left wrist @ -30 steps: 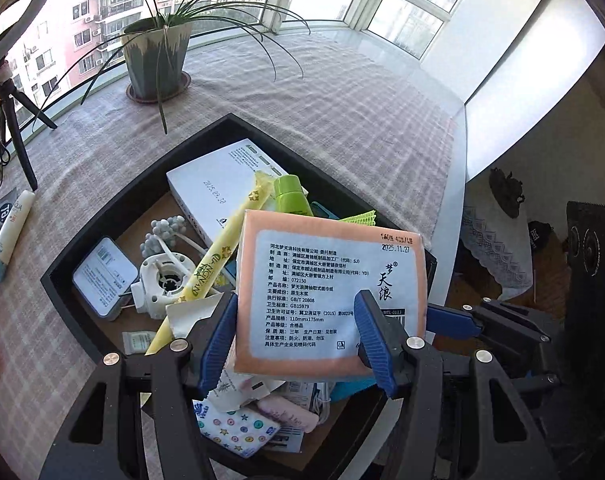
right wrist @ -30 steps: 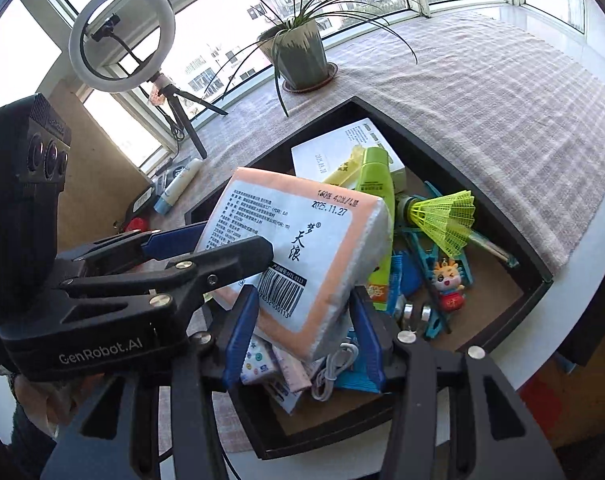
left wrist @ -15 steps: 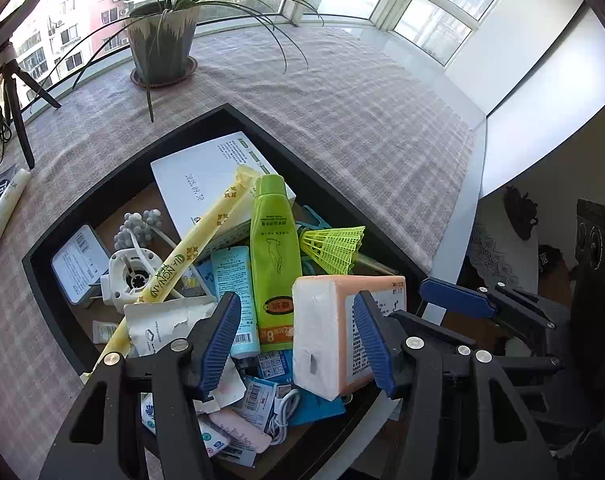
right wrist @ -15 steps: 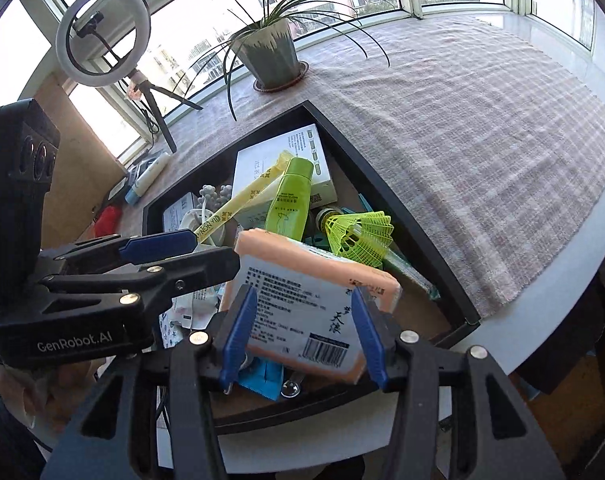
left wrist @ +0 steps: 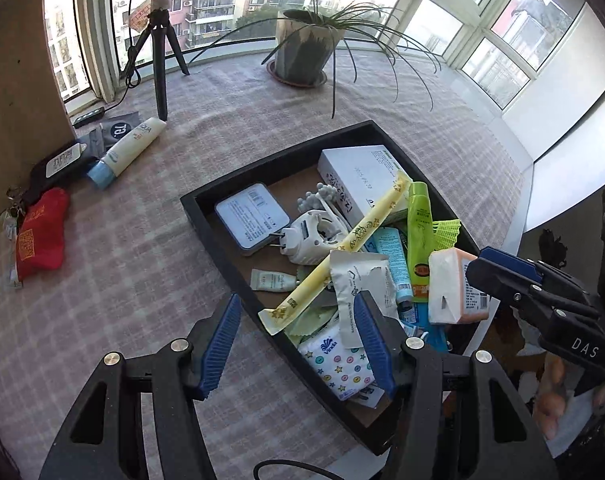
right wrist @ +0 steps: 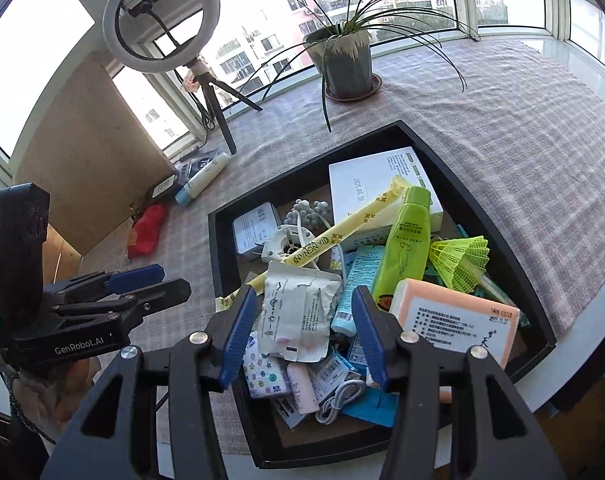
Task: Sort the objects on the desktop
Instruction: 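Move the right gripper over to the red drawstring bag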
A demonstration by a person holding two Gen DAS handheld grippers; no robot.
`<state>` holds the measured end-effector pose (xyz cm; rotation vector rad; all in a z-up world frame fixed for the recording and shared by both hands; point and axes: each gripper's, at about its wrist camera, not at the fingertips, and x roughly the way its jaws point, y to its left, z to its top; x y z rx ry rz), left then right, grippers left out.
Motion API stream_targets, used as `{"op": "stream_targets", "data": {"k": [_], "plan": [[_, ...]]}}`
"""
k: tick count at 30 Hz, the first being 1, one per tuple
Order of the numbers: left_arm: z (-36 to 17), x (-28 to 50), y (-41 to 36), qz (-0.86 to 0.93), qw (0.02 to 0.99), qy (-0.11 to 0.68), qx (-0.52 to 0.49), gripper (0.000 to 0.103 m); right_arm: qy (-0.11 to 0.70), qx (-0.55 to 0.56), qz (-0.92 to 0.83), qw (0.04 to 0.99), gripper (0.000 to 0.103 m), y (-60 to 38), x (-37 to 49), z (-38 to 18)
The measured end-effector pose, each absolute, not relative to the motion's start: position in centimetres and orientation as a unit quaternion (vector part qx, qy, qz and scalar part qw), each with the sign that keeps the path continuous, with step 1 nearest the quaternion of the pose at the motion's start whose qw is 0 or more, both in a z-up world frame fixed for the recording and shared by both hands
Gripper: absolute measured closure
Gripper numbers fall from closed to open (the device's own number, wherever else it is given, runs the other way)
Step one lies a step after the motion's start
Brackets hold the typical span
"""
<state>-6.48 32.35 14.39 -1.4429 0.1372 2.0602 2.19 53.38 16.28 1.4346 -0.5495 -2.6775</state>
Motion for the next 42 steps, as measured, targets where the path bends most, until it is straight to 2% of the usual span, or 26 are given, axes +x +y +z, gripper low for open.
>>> {"op": "stream_targets", "data": {"k": [6, 18, 21, 31, 42], "plan": [[14.9, -10.2, 23.7, 0.796, 0.261, 0.039, -0.544, 0.047, -0.146, 0.459, -0.875, 0.054, 0.049, 46.6, -1.6, 18.3], [14.6, -20.2, 10.5, 0.827, 0.153, -0.017, -0.541, 0.047, -0.086, 0.483, -0.864, 0.112, 0.048, 35.4, -13.8, 18.9], [13.7, -23.3, 8.2, 0.827, 0.123, -0.057, -0.546, 0.047, -0.066, 0.494, -0.858, 0.126, 0.042, 33.3, -17.8, 17.9], [8.5, -33.4, 4.9, 0.81, 0.062, -0.154, -0.563, 0.045, -0.064, 0.545, -0.822, 0.151, 0.042, 29.5, -30.7, 11.1], [2.9, -38.0, 6.2, 0.805, 0.038, -0.143, -0.574, 0.046, -0.087, 0.572, -0.801, 0.155, 0.042, 27.0, -39.1, 4.5]]}}
